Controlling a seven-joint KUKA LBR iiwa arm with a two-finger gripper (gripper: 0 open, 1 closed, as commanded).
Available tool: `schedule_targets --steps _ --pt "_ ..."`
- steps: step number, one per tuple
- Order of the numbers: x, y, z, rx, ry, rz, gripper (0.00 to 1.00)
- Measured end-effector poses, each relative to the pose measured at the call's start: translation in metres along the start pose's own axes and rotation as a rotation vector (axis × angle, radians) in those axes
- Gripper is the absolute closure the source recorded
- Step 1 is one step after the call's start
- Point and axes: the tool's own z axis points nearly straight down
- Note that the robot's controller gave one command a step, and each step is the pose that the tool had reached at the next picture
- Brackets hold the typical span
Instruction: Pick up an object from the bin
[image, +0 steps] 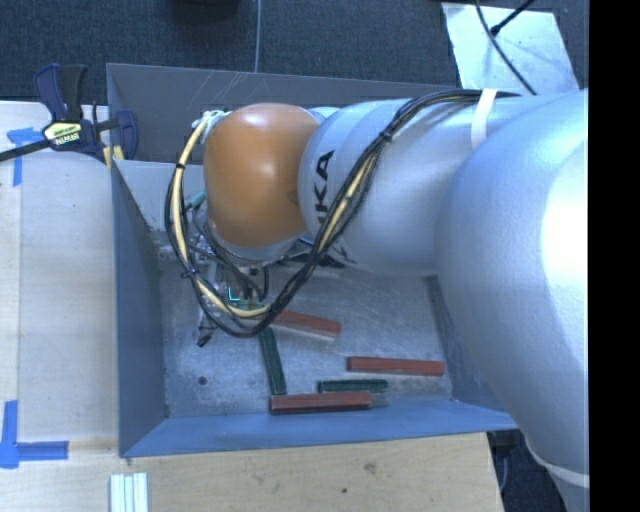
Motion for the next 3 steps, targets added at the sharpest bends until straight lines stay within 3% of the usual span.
schedule_targets --steps 1,2,3 --pt "-0.031 -0.029 0.083 0.002 0.002 0.314 0.0" --pt "-0.004 -0.111 0.08 0.002 0.001 0.087 0.0" --pt "-0.005 -0.111 0.08 0.0 -0.001 0.088 1.0"
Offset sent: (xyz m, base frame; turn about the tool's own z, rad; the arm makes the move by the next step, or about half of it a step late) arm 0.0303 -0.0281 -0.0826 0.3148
